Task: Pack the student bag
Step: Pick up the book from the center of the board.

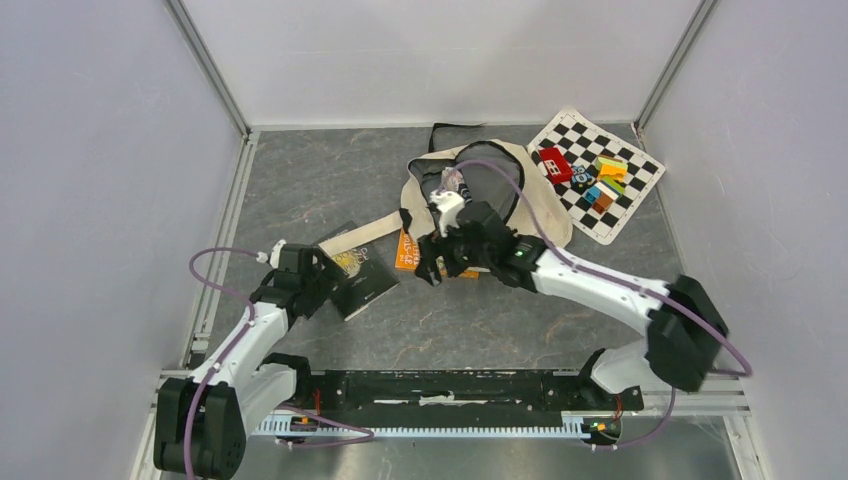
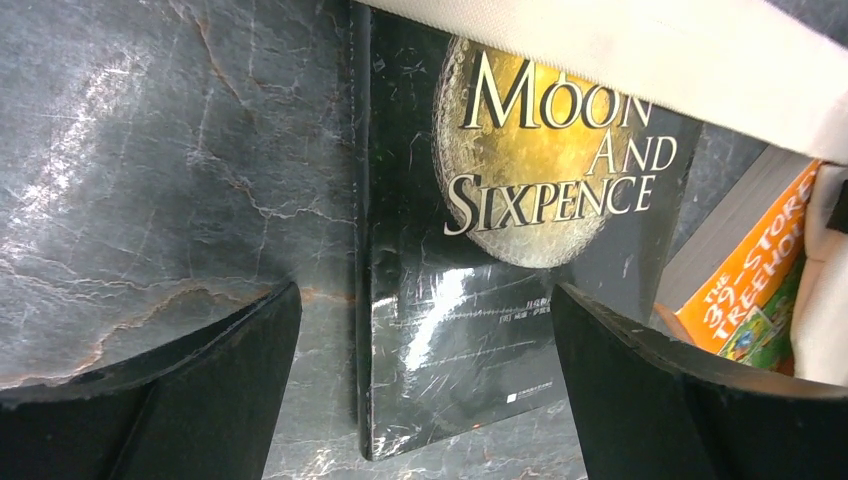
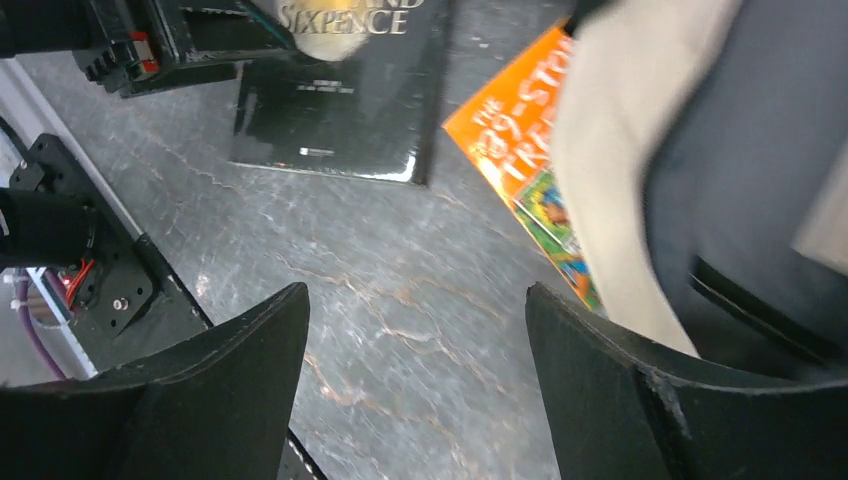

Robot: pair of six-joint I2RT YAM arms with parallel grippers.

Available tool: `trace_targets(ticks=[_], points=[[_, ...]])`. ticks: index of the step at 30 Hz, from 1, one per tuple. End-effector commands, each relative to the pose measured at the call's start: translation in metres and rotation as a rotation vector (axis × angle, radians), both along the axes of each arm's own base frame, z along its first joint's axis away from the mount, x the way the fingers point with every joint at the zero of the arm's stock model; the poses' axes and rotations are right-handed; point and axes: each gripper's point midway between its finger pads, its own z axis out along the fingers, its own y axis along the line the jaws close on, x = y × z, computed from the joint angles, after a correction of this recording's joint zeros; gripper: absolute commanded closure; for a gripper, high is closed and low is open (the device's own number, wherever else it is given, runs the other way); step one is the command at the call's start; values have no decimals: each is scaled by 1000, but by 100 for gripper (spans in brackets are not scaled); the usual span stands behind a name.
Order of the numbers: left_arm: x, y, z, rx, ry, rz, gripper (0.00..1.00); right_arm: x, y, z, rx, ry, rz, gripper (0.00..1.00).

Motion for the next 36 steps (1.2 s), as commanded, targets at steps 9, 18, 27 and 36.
trace_targets(ticks=[9,18,27,36], points=[[-7,-11,-8,38,31,-204,0,35,109,-49,-68,74,271,22],[-5,-33,-13,-111,-14,-189,0,49,134,-109,-146,184,301,25],[-17,-28,-32,-129,50,-106,0,32,137,-139,-138,301,318,21],[-27,-22,-38,-106,74,-87,0,3,153,-149,-135,336,370,19]])
